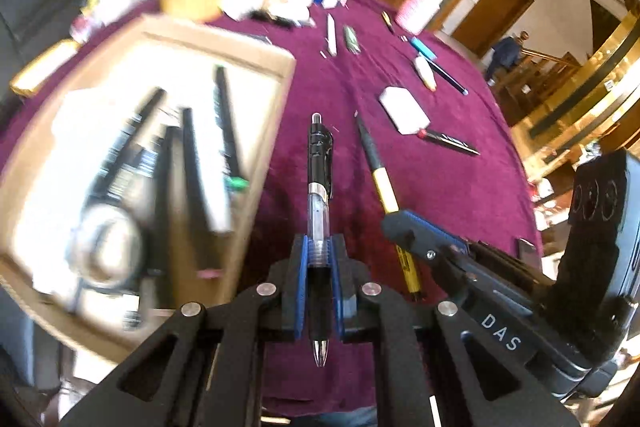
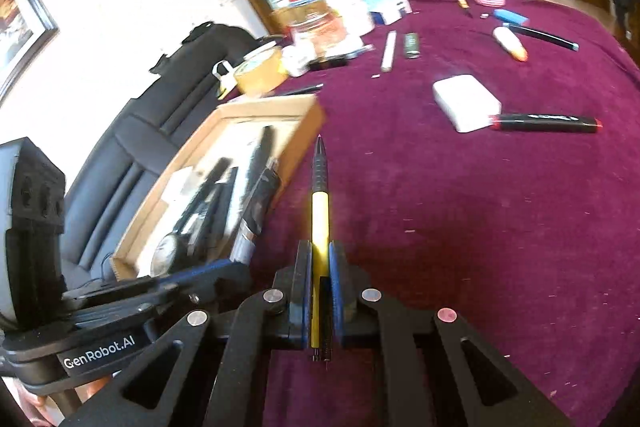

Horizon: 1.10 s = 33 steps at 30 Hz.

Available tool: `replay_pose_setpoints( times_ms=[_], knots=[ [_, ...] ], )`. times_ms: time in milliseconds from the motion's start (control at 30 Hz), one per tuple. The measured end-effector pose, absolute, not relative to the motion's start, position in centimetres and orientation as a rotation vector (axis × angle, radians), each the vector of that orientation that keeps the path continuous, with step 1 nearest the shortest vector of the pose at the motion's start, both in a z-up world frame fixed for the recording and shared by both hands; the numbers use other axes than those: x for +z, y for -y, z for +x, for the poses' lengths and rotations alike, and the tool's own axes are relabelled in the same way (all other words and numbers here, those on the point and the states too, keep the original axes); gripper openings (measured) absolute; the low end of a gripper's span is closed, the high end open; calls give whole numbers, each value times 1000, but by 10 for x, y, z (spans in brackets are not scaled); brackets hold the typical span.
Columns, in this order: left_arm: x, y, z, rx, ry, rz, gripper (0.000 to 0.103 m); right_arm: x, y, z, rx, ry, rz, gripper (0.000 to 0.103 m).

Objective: Organize rigid objects
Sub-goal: 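Carry the yellow pen and black-silver pen over the cardboard tray, then lower both pens into the tray and open both tools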

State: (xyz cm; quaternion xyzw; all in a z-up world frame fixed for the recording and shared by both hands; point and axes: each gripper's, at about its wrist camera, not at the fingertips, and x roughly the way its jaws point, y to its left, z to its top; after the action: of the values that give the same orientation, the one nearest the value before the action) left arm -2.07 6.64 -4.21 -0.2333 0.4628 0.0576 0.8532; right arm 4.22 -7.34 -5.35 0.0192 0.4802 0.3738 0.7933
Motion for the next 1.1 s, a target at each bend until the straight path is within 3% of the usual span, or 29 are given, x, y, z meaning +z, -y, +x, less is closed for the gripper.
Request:
replay_pose_setpoints(
  times_ms=[600,1100],
  knots=[
    [-30,-119,-55,225,-924,-477,10,-33,-1,13,901,-1012,-51,9],
    [-49,-202,-73,250,-938,-626,10,-58,-48,12,909,-1084,-67,9]
  ],
)
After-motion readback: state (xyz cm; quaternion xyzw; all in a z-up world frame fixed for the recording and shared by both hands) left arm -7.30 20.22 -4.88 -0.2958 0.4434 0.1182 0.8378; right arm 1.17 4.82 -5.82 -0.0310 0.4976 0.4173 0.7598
